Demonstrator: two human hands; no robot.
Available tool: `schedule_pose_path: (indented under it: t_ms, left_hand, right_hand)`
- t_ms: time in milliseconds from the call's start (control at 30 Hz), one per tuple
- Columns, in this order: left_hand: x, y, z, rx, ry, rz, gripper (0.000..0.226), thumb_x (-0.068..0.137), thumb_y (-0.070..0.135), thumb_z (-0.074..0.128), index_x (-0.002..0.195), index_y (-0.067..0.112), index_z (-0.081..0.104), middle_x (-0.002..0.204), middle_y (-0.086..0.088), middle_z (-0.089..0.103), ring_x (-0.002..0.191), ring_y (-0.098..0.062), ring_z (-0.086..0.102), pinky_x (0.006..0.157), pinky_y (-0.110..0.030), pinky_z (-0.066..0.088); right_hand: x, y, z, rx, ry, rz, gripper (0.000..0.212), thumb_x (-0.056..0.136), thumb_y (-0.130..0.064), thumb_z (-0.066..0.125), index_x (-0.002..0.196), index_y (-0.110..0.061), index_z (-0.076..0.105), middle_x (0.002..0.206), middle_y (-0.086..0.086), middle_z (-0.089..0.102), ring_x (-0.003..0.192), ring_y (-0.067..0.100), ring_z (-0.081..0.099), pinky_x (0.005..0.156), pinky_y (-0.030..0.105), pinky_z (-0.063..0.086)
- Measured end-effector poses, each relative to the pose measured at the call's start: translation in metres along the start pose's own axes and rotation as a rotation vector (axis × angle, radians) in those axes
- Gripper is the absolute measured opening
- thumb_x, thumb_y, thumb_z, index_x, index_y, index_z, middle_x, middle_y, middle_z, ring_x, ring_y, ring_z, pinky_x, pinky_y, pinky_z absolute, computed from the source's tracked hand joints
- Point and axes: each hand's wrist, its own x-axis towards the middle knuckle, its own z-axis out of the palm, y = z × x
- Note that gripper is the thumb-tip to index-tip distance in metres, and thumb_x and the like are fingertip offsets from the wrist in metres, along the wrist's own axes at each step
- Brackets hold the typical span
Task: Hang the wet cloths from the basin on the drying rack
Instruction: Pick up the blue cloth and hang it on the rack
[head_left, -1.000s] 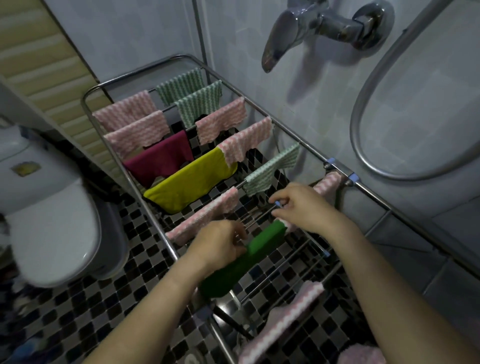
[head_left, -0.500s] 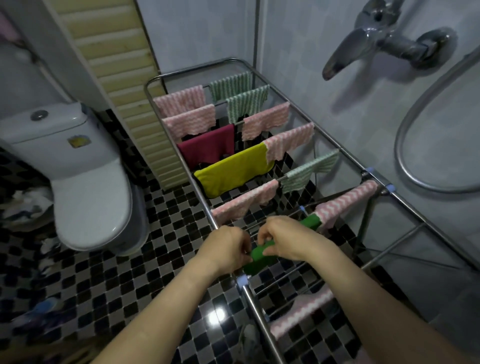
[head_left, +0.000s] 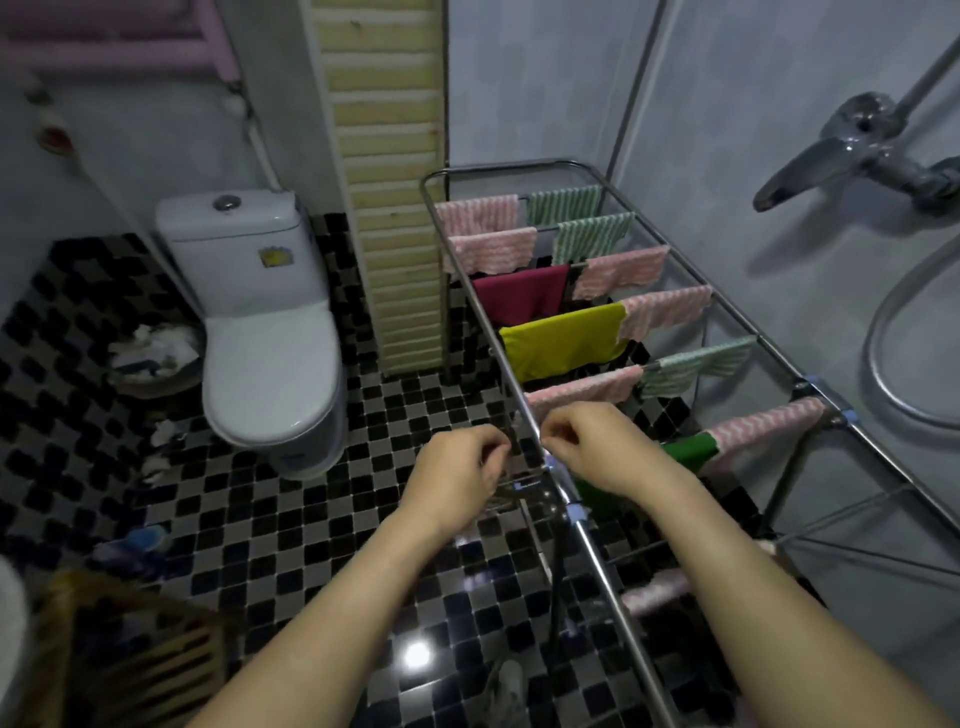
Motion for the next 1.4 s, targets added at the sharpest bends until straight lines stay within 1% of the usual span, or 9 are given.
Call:
schedule_pose_path:
  t_ms: [300,467,600,767,900,1033,1167,1300,1400]
  left_hand:
    - [-0.105,-0.068,-0.095,-0.122,0.381,-0.282,0.014,0.092,0.024,0.056,0.089,0.033,0.066,0.077,0.015,0.067,0.074,0.001,0.061,0.065,-0.014,0.043]
    - [-0.183,-0.126,-0.163,-0.247,0.627,-0.509,0.02,0.089,0.014,0.051,0.081,0.029,0.061,0.064,0.007,0.068,0.062,-0.009,0.061,0.062,-0.029,0.048]
    - [-0.228,-0.159,-0.196,-0.339,0.762,-0.662,0.021,0.093,0.02,0.048,0.082,0.029,0.063,0.065,0.006,0.069,0.065,-0.016,0.064,0.068,-0.036,0.053]
    - [-0.287,-0.217,-0.223,-0.382,0.94,-0.831,0.025,0.092,0.018,0.049,0.074,0.023,0.066,0.064,0.008,0.067,0.068,-0.016,0.061,0.078,-0.037,0.051]
    - [-0.326,-0.269,-0.235,-0.333,0.992,-1.03,0.022,0.089,0.011,0.053,0.094,0.025,0.07,0.101,0.002,0.072,0.098,-0.019,0.064,0.085,-0.024,0.045]
    - [-0.349,-0.325,-0.243,-0.279,0.897,-1.204,0.035,0.088,0.009,0.055,0.119,0.021,0.066,0.127,-0.006,0.064,0.114,-0.027,0.059,0.096,-0.031,0.046]
    - [-0.359,-0.381,-0.246,-0.218,0.75,-1.282,0.047,0.09,0.005,0.051,0.135,0.017,0.053,0.146,-0.005,0.044,0.132,-0.026,0.043,0.107,-0.032,0.037]
    - [-0.353,-0.434,-0.243,-0.072,0.589,-1.325,0.053,0.087,0.005,0.048,0.138,0.019,0.051,0.154,-0.001,0.032,0.135,-0.031,0.035,0.111,-0.034,0.032]
    - [-0.342,-0.449,-0.247,0.02,0.49,-1.324,0.057,0.087,0.006,0.046,0.141,0.024,0.045,0.158,0.002,0.019,0.139,-0.032,0.024,0.116,-0.033,0.022]
  right_hand:
    - [-0.004,-0.148,0.046,0.508,0.046,-0.115,0.011,0.093,-0.02,0.061,0.092,-0.02,0.072,0.08,-0.007,0.071,0.074,0.003,0.065,0.069,0.017,0.05]
    - [-0.007,-0.263,0.082,0.926,-0.185,-0.134,0.014,0.095,-0.01,0.057,0.098,-0.013,0.07,0.082,0.007,0.072,0.072,0.016,0.065,0.07,0.032,0.053]
    - [-0.001,-0.324,0.11,1.082,-0.412,-0.089,0.015,0.095,-0.007,0.056,0.106,-0.007,0.066,0.086,0.01,0.071,0.07,0.015,0.064,0.065,0.026,0.052]
    - [0.017,-0.4,0.17,0.999,-0.671,-0.091,0.018,0.093,-0.004,0.058,0.11,-0.007,0.062,0.094,0.013,0.069,0.076,0.019,0.064,0.067,0.027,0.055]
    - [0.037,-0.456,0.232,0.88,-0.843,-0.075,0.021,0.092,-0.006,0.06,0.113,-0.009,0.062,0.09,0.011,0.066,0.075,0.019,0.062,0.068,0.032,0.053]
    - [0.067,-0.499,0.301,0.675,-0.988,-0.1,0.029,0.094,-0.014,0.057,0.122,-0.02,0.059,0.107,0.007,0.064,0.095,0.02,0.063,0.073,0.033,0.055]
    - [0.096,-0.532,0.371,0.464,-1.1,-0.14,0.037,0.094,-0.012,0.052,0.128,-0.026,0.054,0.096,0.004,0.057,0.089,0.017,0.056,0.077,0.035,0.05]
    - [0.114,-0.548,0.431,0.299,-1.13,-0.186,0.04,0.094,-0.005,0.045,0.126,-0.026,0.057,0.107,0.003,0.059,0.087,0.019,0.059,0.065,0.028,0.045]
    - [0.127,-0.545,0.467,0.116,-1.105,-0.391,0.039,0.088,-0.007,0.052,0.116,-0.032,0.063,0.132,0.002,0.058,0.123,0.028,0.054,0.094,0.03,0.046]
